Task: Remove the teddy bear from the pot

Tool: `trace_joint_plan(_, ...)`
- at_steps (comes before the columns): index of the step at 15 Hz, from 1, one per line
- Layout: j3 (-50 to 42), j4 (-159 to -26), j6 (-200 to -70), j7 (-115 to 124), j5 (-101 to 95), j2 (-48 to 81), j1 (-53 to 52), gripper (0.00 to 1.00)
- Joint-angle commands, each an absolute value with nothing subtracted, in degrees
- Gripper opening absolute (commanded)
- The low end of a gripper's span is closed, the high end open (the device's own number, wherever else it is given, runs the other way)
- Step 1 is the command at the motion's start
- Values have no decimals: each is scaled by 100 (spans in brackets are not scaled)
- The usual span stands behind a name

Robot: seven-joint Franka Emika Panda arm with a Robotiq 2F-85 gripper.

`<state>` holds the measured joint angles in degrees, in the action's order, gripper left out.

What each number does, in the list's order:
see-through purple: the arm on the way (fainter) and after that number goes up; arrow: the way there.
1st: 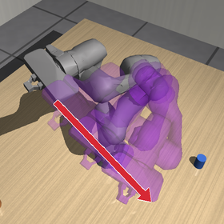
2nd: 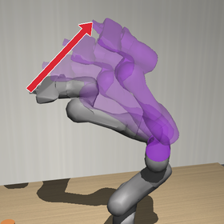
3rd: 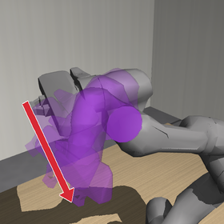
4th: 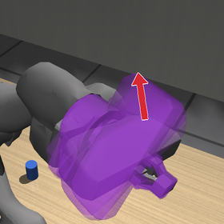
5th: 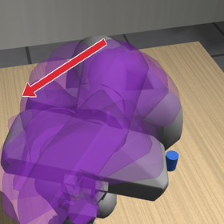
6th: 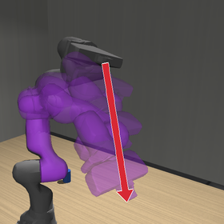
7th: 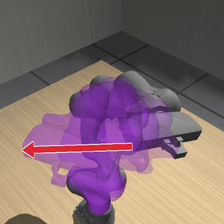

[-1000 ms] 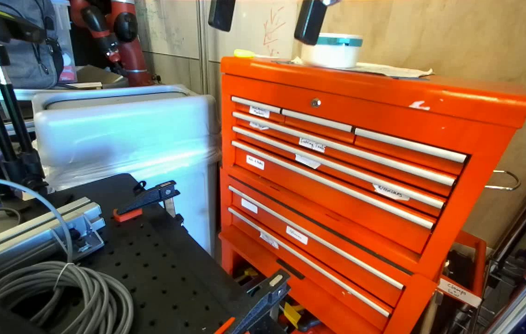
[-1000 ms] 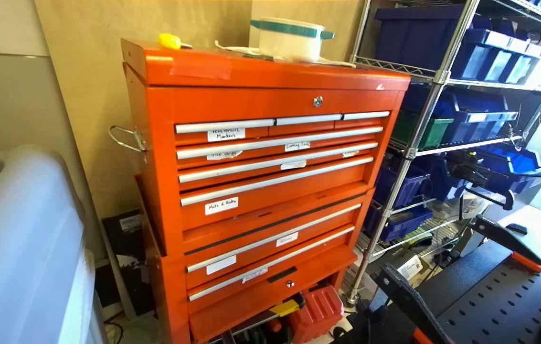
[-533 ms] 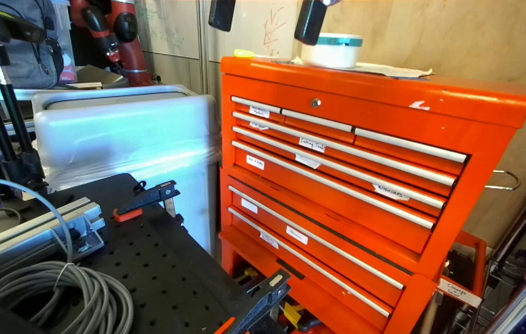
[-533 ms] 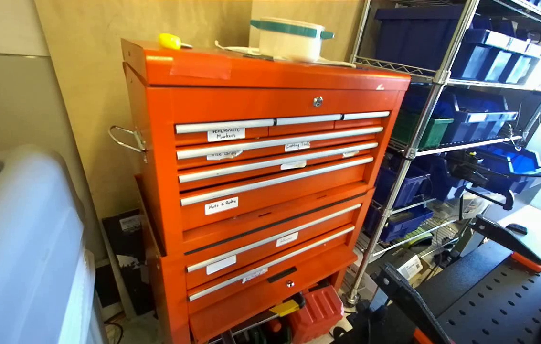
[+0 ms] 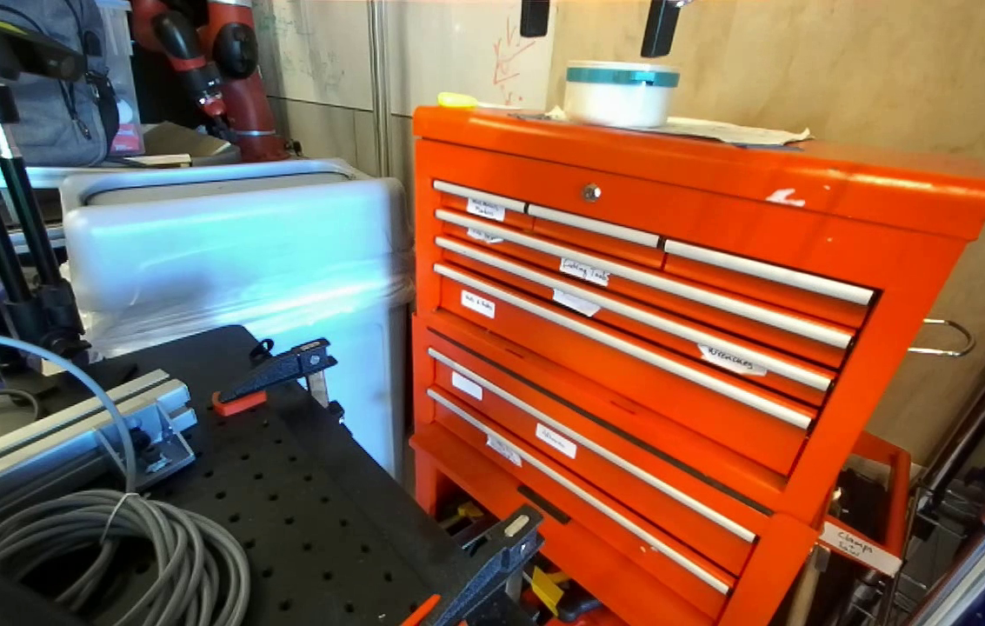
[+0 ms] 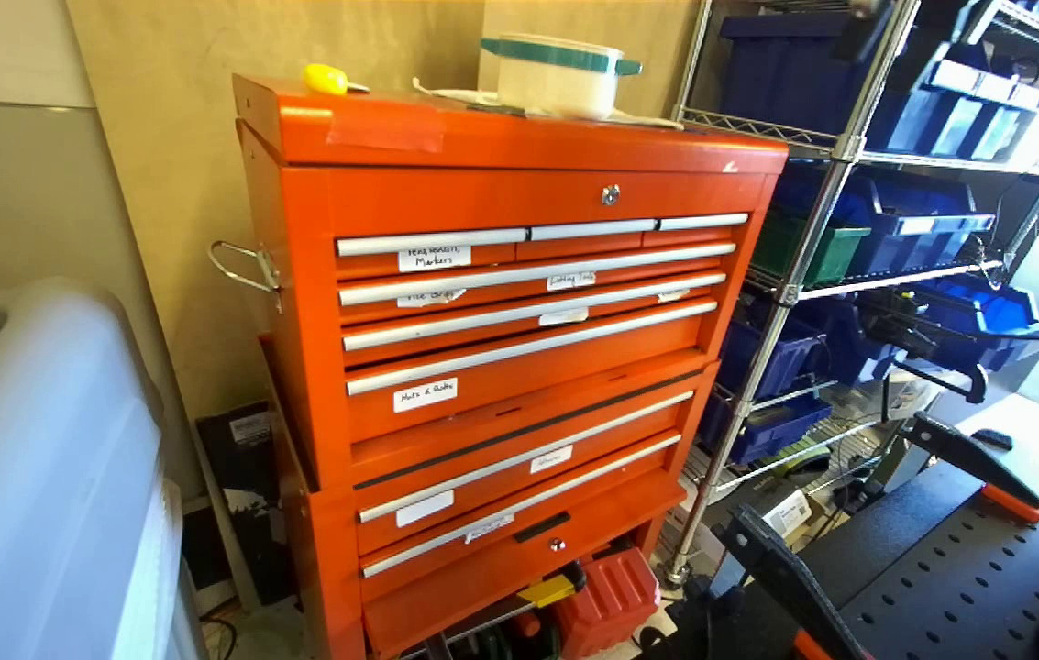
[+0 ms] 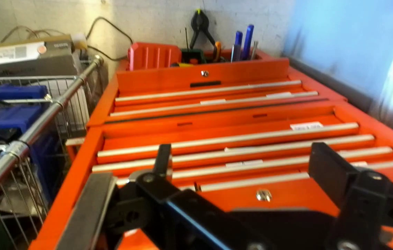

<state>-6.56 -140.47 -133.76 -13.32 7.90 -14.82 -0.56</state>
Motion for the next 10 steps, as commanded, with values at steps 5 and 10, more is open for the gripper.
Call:
trace_joint_plan(5,-255,-12492,-14609,-1053,1731,-340,-383,100)
trace_joint_plan(10,36,-11702,-15319,-760,1649,403,-348,100)
